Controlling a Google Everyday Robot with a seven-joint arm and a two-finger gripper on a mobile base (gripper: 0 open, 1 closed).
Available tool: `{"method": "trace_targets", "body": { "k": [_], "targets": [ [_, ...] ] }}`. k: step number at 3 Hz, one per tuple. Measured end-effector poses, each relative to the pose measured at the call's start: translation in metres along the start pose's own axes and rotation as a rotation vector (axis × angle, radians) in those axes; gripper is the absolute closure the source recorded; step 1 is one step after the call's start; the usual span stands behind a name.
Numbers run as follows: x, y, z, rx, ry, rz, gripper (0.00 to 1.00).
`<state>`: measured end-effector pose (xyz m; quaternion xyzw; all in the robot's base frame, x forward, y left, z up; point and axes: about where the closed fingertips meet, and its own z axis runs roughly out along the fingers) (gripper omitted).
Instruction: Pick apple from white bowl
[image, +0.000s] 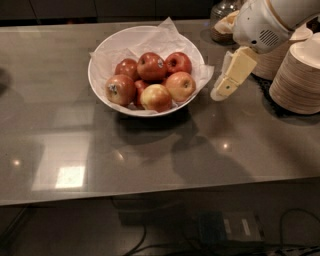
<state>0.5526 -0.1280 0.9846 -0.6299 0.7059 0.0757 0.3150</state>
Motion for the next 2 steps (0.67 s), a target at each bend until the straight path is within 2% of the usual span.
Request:
{"method": "trace_targets", "body": {
  "k": [1, 2],
  "targets": [
    [-0.005, -0.014, 0.021, -0.023, -0.102, 0.014, 0.00],
    [-0.019, -0.030, 0.037, -0.063, -0.208, -0.001, 0.00]
  ]
}}
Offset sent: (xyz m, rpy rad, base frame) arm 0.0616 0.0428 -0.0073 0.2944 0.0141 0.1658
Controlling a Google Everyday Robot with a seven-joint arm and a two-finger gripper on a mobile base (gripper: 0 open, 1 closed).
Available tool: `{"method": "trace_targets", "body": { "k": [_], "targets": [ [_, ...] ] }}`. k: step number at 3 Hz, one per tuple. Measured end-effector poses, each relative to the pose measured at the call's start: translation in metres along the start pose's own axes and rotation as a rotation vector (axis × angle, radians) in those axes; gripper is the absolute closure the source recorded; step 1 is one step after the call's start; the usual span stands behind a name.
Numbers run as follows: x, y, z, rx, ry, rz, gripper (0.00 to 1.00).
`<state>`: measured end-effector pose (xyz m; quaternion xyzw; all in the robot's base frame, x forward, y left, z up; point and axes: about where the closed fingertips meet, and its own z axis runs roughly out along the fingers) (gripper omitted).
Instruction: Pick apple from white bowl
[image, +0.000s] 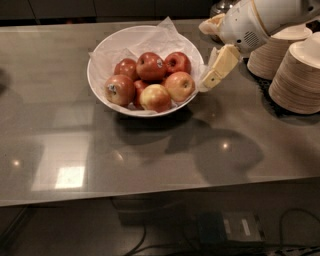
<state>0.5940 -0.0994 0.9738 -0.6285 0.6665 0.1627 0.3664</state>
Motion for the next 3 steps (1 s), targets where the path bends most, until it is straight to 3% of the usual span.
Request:
{"method": "trace_targets", "body": {
  "k": [2, 3],
  "targets": [
    [-0.009, -0.008, 0.019, -0.008, -0.036, -0.022, 0.00],
    [-0.026, -0.017, 0.042, -0.053, -0.061, -0.072, 0.00]
  ]
}}
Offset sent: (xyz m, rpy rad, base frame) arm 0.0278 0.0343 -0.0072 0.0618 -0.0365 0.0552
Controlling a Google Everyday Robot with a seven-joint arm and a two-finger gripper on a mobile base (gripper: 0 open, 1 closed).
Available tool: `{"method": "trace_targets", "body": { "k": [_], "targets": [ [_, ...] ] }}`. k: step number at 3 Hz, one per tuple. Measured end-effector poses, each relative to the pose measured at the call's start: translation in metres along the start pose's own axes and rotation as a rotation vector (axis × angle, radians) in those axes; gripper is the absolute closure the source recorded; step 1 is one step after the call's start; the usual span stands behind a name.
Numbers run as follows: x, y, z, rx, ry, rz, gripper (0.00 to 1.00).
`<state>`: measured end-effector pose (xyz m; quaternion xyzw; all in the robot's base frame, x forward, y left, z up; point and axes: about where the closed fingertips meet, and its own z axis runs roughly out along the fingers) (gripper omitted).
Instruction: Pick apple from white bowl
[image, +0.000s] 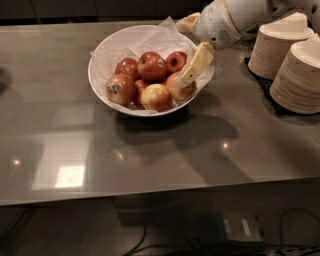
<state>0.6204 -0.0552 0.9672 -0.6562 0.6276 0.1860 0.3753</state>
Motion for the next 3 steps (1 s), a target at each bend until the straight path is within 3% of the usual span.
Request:
{"method": "trace_targets", "body": {
  "k": [1, 3],
  "targets": [
    [-0.012, -0.008, 0.015, -0.027, -0.013, -0.035, 0.12],
    [-0.018, -0.017, 0.029, -0.037, -0.030, -0.050, 0.17]
  ]
}}
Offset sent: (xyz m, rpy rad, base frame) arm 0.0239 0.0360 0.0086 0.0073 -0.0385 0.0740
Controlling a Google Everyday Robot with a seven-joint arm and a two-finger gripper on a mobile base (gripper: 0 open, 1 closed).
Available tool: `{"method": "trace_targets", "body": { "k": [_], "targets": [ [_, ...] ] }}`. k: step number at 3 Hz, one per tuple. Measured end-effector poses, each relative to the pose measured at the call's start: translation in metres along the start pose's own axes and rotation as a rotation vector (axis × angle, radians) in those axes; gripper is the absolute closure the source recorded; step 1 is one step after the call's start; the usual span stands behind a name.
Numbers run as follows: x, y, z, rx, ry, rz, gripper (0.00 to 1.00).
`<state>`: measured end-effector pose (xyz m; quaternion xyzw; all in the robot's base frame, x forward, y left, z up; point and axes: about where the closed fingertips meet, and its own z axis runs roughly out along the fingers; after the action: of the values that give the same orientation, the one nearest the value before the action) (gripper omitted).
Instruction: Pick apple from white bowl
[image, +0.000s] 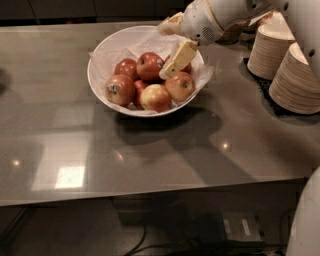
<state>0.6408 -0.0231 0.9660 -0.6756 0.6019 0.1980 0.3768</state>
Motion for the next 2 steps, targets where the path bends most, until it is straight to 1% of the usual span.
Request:
{"method": "trace_targets", "body": {
  "k": [1, 2],
  "targets": [
    [0.0067, -0.0005, 0.0063, -0.017, -0.026, 0.027, 0.19],
    [0.0105, 0.0003, 0.0130, -0.038, -0.052, 0.049, 0.25]
  ]
}}
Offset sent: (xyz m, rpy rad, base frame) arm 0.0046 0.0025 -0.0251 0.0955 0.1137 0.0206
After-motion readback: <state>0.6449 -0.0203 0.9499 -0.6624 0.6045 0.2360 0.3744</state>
